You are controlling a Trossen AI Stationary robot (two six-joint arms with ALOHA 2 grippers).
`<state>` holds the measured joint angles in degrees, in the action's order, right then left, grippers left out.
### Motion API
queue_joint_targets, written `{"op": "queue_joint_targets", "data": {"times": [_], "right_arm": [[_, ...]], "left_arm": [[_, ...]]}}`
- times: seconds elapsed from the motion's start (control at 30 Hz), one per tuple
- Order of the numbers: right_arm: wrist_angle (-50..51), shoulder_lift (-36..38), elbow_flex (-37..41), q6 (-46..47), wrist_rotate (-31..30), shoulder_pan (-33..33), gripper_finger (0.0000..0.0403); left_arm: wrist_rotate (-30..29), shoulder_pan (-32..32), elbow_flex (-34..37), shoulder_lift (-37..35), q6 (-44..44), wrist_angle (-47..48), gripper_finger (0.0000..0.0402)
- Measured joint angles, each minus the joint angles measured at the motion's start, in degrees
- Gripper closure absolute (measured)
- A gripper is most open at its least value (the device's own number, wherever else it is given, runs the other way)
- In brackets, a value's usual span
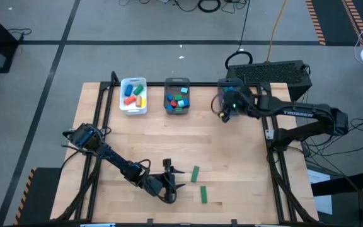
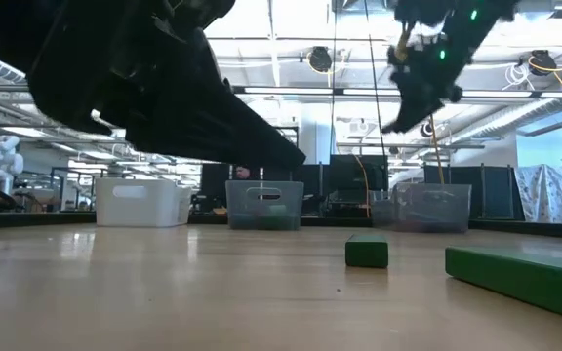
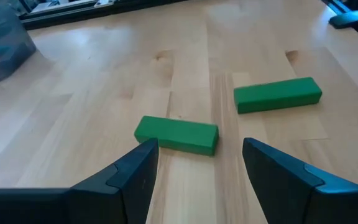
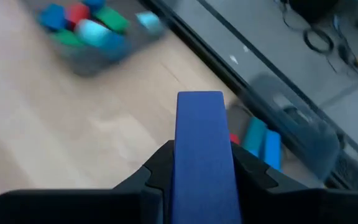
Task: Sort blocks by size
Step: Put the dark blue rectangular block into the right black bin, then put the green rectangular block into the right black bin
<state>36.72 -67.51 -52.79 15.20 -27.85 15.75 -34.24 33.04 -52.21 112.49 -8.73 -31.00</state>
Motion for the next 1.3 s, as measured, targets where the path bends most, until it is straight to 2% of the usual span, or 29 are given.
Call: {"op": "queue_joint_targets", "data": {"times": [0.13,0.27,0.4,0.5,0.63,0.87,1.03,1.3], "right_arm": [[-2.89,-0.04,4.08,-2.75,5.32,9.69,0.0313],[-10.08,-0.07,8.67,-4.7,11.97,18.21,0.0313],[-17.78,-0.09,12.01,-5.44,17.81,24.09,0.0313],[-20.55,-0.57,13.42,-5.95,19.95,26.85,0.0312],[-22.24,-3.05,15.13,-6.79,23.5,29.08,0.0312],[-24.69,-9.33,15.36,-7.5,23.71,29.73,0.0307],[-27.7,-12.28,15.36,-6.38,23.57,29.73,0.0274],[-29.71,-12.92,15.34,-6.48,22.99,29.71,0.0225]], "left_arm": [[0.0,0.16,0.0,0.0,-0.02,0.61,0.0164],[0.0,0.37,0.0,0.0,0.02,0.69,0.0164],[0.0,-0.01,0.0,0.0,0.02,0.71,0.0164],[-0.02,-0.13,0.0,0.0,0.04,0.71,0.0164],[0.0,-0.05,0.0,0.0,0.07,0.71,0.0164],[-0.02,-0.07,0.0,-0.02,0.09,0.96,0.0164],[-0.02,-0.07,0.0,-0.02,0.09,1.15,0.0164],[-0.02,-0.07,0.0,-0.04,0.02,3.14,0.0164]]}}
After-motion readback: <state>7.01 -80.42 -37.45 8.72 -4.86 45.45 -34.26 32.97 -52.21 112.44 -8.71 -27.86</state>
